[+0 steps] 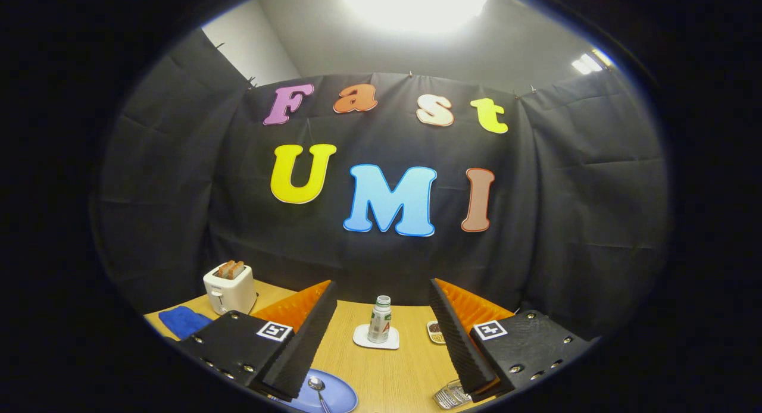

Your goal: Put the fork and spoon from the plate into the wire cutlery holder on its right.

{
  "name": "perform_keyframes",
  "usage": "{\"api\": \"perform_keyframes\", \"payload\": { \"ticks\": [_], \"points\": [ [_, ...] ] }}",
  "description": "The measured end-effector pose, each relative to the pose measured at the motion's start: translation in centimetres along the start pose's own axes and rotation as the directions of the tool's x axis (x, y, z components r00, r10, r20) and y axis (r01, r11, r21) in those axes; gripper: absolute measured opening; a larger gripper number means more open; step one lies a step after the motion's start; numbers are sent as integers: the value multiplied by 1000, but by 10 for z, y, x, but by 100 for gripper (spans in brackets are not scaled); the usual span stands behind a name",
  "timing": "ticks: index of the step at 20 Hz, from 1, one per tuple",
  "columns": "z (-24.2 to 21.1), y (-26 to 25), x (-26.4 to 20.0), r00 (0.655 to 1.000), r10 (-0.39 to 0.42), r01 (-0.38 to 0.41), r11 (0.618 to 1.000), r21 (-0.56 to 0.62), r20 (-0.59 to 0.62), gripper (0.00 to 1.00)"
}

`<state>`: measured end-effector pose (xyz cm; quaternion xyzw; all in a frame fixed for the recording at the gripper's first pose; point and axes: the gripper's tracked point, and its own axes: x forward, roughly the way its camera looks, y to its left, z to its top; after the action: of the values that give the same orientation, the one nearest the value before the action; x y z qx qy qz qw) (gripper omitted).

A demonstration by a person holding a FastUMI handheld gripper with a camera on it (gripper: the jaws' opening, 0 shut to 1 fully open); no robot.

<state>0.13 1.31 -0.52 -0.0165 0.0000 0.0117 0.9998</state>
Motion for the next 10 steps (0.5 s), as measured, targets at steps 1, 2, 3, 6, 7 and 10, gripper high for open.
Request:
{"api": "perform_keyframes", "payload": {
  "ticks": [1,2,3,6,7,10],
  "points": [
    [-4,1,0,1000,0,0,1000,-3,-6,95],
    [-7,4,0,1000,6,-6,1000,-15,-13,95],
    [-10,7,0,1000,18,-18,999,-28,-18,95],
    [-19,23,-3,997,69,-71,995,-71,-39,95],
    [-18,23,-3,997,73,-75,994,-73,-35,95],
    [-21,23,-4,997,70,-72,996,-60,-38,95]
  ]
}}
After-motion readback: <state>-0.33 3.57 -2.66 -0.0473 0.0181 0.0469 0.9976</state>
